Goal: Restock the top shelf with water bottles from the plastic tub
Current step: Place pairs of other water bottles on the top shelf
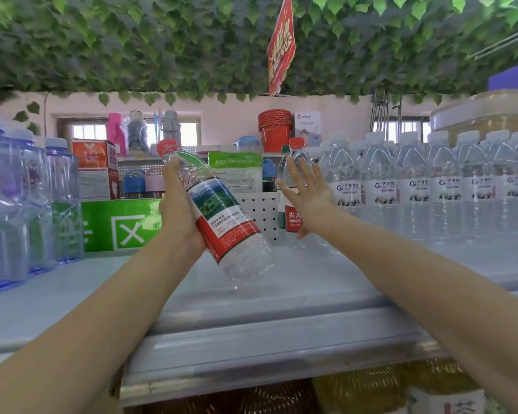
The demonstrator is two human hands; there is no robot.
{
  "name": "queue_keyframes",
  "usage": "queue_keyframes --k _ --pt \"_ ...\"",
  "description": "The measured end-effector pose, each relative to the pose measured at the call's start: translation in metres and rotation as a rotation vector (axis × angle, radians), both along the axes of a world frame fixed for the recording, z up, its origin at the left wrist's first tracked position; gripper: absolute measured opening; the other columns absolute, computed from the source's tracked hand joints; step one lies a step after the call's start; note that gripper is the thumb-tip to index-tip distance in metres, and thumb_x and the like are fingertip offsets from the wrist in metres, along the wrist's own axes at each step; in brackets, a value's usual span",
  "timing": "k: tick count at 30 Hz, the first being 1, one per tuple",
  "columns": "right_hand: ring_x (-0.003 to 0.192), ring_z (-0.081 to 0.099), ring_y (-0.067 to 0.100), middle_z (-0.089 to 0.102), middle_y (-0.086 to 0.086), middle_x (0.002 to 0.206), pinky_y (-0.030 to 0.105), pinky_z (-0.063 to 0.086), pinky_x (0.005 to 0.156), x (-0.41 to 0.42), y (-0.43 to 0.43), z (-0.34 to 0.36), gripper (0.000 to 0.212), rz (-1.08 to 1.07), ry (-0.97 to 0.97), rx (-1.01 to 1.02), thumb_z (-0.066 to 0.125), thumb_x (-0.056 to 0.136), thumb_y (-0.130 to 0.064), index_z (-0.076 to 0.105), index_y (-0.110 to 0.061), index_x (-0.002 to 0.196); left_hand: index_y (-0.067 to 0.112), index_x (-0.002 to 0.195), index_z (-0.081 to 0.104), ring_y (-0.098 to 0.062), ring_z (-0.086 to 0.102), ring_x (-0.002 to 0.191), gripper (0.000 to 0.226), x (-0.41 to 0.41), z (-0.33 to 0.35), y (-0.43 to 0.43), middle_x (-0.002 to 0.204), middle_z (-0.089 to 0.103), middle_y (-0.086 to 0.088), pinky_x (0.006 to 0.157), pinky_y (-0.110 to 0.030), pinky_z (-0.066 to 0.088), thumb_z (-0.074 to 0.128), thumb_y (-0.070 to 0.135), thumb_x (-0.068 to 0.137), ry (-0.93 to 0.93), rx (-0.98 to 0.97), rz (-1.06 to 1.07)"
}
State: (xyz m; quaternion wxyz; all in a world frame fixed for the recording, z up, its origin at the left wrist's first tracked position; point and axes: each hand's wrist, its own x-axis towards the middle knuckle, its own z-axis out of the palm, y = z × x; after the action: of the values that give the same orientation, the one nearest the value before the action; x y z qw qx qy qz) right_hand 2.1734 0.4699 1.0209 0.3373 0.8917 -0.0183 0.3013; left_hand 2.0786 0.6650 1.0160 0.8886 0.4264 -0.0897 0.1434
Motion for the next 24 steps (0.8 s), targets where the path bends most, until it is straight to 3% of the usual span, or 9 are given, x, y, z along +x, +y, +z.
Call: queue_keyframes --k 3,6,9,12,14,16,19,22,24 --pt "0.136 -0.031 0.042 -0.036 0.025 0.147 0.056 -0.019 0.107 -0.009 -0.002 0.001 0.113 0.102 0.02 0.069 0.055 0.081 -0.065 -0.027 -0.018 0.144 0.013 0.126 0.053 -0.023 0.066 0.068 0.072 -0.005 0.001 -0.002 0.103 0.066 -0.011 0.062 -0.038 0.057 0.057 0.065 0.077 -0.014 0.04 0.023" --pt "0.135 -0.034 0.039 -0.037 0.021 0.147 0.054 -0.021 0.106 -0.026 0.003 0.006 0.093 0.337 0.1 0.329 0.042 0.092 -0.058 -0.02 -0.018 0.149 0.015 0.103 0.057 -0.024 0.066 0.071 0.051 -0.012 0.005 -0.007 0.097 0.068 -0.011 0.071 -0.04 0.057 0.055 0.061 0.081 -0.055 0.11 0.123" --pt "0.136 -0.035 0.035 -0.034 0.015 0.15 0.051 -0.02 0.108 -0.051 0.009 0.009 0.089 0.539 0.209 0.619 0.03 0.089 -0.065 -0.019 -0.02 0.149 0.02 0.086 0.053 -0.023 0.065 0.072 0.032 -0.023 0.01 -0.015 0.086 0.067 -0.009 0.068 -0.036 0.056 0.053 0.052 0.087 -0.136 0.16 0.179" --pt "0.146 -0.009 0.026 -0.006 0.004 0.159 0.051 -0.004 0.117 -0.099 0.006 0.009 0.075 0.838 0.346 0.871 0.027 0.094 -0.058 -0.002 -0.02 0.151 0.016 0.105 0.06 -0.032 0.068 0.091 0.048 -0.033 0.016 -0.023 0.103 0.069 -0.015 0.078 -0.041 0.056 0.053 0.058 0.082 -0.22 0.269 0.112" --pt "0.139 0.017 0.013 0.014 -0.003 0.157 0.037 0.014 0.114 -0.127 -0.004 0.008 0.066 0.978 0.566 1.079 0.025 0.095 -0.053 0.004 -0.024 0.151 0.015 0.112 0.061 -0.029 0.068 0.095 0.056 -0.039 0.022 -0.028 0.109 0.069 -0.013 0.077 -0.037 0.057 0.051 0.061 0.081 -0.271 0.345 0.08" --pt "0.135 0.024 0.008 0.018 -0.005 0.156 0.029 0.02 0.109 -0.138 -0.017 0.006 0.075 0.909 0.792 1.224 0.031 0.09 -0.061 0.006 -0.025 0.151 0.015 0.109 0.061 -0.024 0.069 0.089 0.051 -0.046 0.033 -0.034 0.105 0.07 -0.01 0.071 -0.032 0.058 0.05 0.059 0.084 -0.348 0.382 0.03" --pt "0.141 0.026 0.025 0.023 0.005 0.155 0.031 0.026 0.112 -0.145 -0.036 -0.003 0.07 0.786 1.154 1.446 0.05 0.092 -0.044 0.015 -0.026 0.15 0.014 0.11 0.058 -0.016 0.066 0.079 0.055 -0.059 0.054 -0.042 0.09 0.069 -0.002 0.069 -0.027 0.057 0.049 0.06 0.081 -0.487 0.417 -0.13" --pt "0.141 0.024 0.032 0.023 0.012 0.155 0.039 0.029 0.113 -0.153 -0.043 -0.012 0.094 1.101 1.538 1.386 0.068 0.073 -0.052 0.021 -0.02 0.148 0.015 0.1 0.064 -0.013 0.066 0.072 0.062 -0.073 0.069 -0.052 0.084 0.07 -0.001 0.065 -0.026 0.057 0.025 0.063 0.089 -0.534 0.381 -0.266" --pt "0.14 0.027 0.033 0.023 0.014 0.154 0.045 0.025 0.114 -0.158 -0.037 -0.014 0.097 1.335 1.607 1.421 0.074 0.071 -0.046 0.024 -0.012 0.147 0.017 0.084 0.075 -0.012 0.068 0.07 0.073 -0.078 0.073 -0.062 0.081 0.071 0.0 0.062 -0.026 0.057 0.018 0.063 0.091 -0.565 0.339 -0.35"
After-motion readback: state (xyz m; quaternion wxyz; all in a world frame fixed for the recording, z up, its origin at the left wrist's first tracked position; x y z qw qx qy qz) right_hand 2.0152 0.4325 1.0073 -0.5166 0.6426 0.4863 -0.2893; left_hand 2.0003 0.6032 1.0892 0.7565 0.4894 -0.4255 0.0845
